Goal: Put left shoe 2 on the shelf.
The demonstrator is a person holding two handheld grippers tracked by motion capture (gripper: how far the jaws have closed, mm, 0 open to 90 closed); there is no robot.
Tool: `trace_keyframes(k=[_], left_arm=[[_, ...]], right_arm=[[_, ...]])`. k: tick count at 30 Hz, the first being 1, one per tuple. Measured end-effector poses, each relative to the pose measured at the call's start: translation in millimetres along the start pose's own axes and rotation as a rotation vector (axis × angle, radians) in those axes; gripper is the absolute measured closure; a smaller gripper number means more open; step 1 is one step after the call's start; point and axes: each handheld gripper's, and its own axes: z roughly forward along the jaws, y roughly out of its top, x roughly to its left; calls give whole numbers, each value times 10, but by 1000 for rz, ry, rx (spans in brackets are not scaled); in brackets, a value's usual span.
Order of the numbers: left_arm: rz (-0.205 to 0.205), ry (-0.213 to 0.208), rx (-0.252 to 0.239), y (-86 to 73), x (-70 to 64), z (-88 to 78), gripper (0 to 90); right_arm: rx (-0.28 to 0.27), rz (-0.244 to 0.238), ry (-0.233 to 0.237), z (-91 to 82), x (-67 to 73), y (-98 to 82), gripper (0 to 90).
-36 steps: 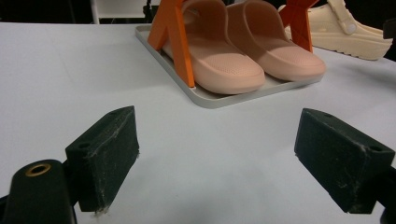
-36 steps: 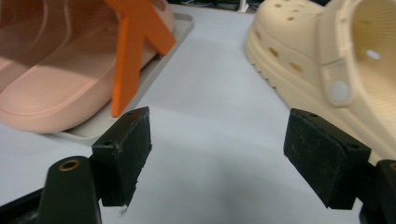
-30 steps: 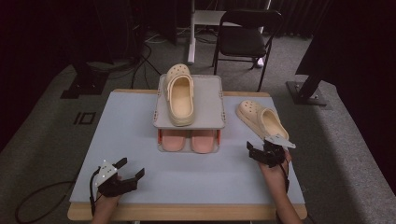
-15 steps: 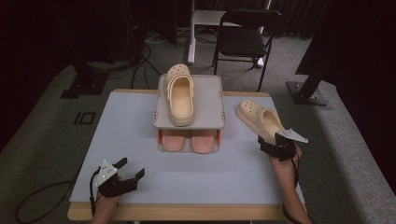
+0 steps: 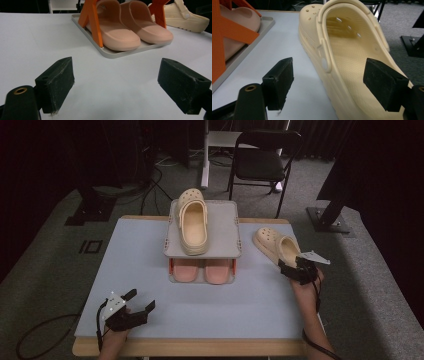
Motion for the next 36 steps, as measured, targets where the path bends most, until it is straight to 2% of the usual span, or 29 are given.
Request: trace_keyframes(k=[12,15,22,31,35,36], left_arm=[[-6,2,-5,-2,7,-12,135],[-3,3,-2,-3,10,-10,135],[-6,6,-1,-7,14,-7,135],[-7,8,1,-10,11,-5,135],[-7,7,2,-10,10,-3,135],[-9,6,1,-12,12,-3,135]], right_arm=[[21,1,-2,198,7,75,237],[30,-13,-10,239,16,81,237],[40,0,-9,319,6,89,237],[55,0,-33,399,14,85,252],[65,11,-35,471,15,111,305],[80,1,-51,492,15,129,376]])
